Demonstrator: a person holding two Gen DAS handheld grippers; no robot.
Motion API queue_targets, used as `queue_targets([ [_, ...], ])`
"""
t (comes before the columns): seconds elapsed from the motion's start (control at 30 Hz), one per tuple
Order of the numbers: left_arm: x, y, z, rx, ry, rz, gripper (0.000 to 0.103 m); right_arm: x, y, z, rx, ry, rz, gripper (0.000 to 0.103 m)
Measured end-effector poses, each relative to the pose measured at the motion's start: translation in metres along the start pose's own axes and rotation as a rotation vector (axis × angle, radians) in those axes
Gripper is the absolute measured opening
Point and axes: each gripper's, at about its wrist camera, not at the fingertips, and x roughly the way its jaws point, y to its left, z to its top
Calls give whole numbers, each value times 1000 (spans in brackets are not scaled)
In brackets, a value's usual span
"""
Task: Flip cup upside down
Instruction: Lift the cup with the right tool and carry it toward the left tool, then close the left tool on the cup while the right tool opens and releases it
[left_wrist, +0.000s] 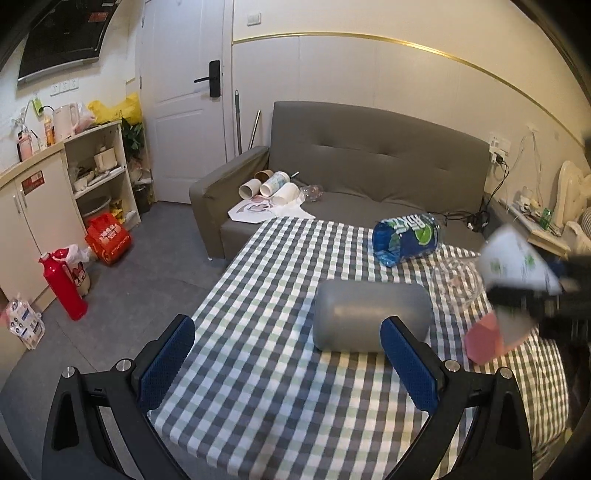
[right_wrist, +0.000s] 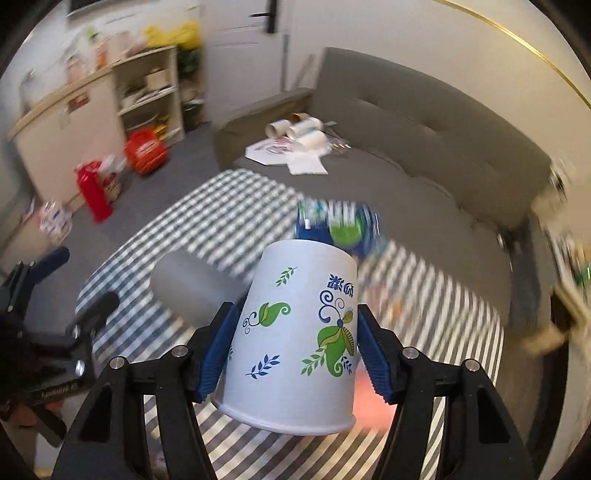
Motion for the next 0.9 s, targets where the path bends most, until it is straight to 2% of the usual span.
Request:
queue_targets([
  [0.17, -9, -5, -14, 6, 25, 29, 103, 8, 6, -51, 148, 107, 71, 64],
  [0.3, -16, -12, -18, 26, 26, 36, 103, 29, 9, -66, 184, 190, 76, 64],
  [0.43, -22, -19, -20, 40, 29, 15, 103, 41, 8, -76, 182, 224, 54, 64],
  [0.73, -22, -33, -23, 52, 62, -7, 103, 51, -10, -90, 279, 258, 46, 65],
  [0.8, -24, -35, -22, 63, 63, -3, 103, 47, -11, -90, 283, 244, 52, 69],
  [0.83, -25, -37, -21, 71, 61, -2, 103, 43, -14, -90, 288, 227, 55, 80],
  [0.87, -26, -40, -20, 78, 61, -4, 103, 37, -17, -89, 288, 208, 55, 86],
  [0.9, -27, -42, -18, 85, 61, -7, 103, 29, -19, -88, 285, 178, 53, 86],
])
